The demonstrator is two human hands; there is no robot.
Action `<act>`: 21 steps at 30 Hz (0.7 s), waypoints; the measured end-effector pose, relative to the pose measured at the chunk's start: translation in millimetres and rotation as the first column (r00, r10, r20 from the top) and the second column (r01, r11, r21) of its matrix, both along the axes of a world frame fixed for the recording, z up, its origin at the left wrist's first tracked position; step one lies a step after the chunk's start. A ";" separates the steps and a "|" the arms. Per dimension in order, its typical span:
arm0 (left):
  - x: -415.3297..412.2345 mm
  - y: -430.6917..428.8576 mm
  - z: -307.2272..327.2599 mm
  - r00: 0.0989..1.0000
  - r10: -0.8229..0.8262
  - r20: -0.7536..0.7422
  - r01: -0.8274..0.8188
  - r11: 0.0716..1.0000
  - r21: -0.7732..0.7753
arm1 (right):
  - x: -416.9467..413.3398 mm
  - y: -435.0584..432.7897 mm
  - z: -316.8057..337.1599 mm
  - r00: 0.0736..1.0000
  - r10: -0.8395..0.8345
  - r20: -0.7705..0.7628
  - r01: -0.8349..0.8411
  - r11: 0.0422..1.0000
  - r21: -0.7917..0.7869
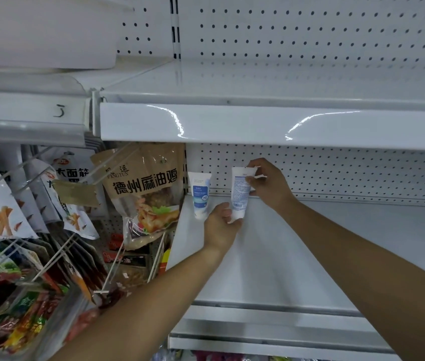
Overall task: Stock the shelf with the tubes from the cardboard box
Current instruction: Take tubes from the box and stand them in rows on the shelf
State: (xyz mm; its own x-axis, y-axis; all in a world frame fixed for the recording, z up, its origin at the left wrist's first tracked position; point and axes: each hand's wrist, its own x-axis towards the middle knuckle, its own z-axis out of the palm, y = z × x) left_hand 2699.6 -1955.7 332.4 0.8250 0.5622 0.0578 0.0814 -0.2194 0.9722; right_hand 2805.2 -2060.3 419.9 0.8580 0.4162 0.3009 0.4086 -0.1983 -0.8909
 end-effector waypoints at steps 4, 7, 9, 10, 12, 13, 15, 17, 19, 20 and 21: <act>8.6 -7.7 6.6 1.000 0.016 -0.002 -0.016 0.999 0.040 | -2.2 -4.1 -1.5 0.998 0.030 -0.048 -0.028 0.999 0.036; 14.8 -6.2 8.9 1.000 0.020 0.011 -0.020 0.998 0.051 | -2.2 -5.9 -3.3 0.996 0.044 -0.072 -0.040 0.998 0.048; 18.5 -5.0 9.5 0.999 0.021 0.030 -0.022 0.998 0.064 | -2.2 -5.4 -4.6 0.996 0.051 -0.069 -0.048 0.998 0.048; 19.6 -4.2 10.3 0.999 0.022 0.034 -0.024 0.997 0.076 | -2.2 -4.5 -5.3 0.996 0.050 -0.070 -0.047 0.998 0.047; 21.5 -2.4 9.8 0.999 0.018 0.034 -0.022 0.994 0.103 | -2.1 -3.1 -6.8 0.997 0.042 -0.065 -0.039 0.999 0.036; 22.2 -1.8 8.7 0.999 0.013 0.034 -0.017 0.994 0.106 | -2.0 -2.9 -7.3 0.998 0.038 -0.054 -0.037 0.999 0.023; 22.9 -0.8 6.5 0.999 0.007 0.033 -0.010 0.995 0.100 | -0.8 -2.2 -9.4 0.998 0.041 -0.040 -0.041 0.999 0.001; 23.3 0.0 4.8 0.999 0.011 0.036 -0.015 0.995 0.097 | 0.5 -1.8 -13.0 0.998 0.043 -0.037 -0.043 0.999 -0.005; 25.0 1.1 2.9 0.999 0.015 0.035 -0.019 0.994 0.103 | 1.8 -1.0 -16.3 0.999 0.036 -0.037 -0.037 0.999 -0.007; 26.0 1.5 2.0 0.999 0.015 0.031 -0.018 0.994 0.105 | 2.6 -0.7 -17.8 0.999 0.031 -0.037 -0.032 0.999 -0.009; 27.3 2.2 1.0 1.000 0.013 0.027 -0.016 0.994 0.107 | 3.2 0.0 -18.7 0.999 0.028 -0.036 -0.028 1.000 -0.013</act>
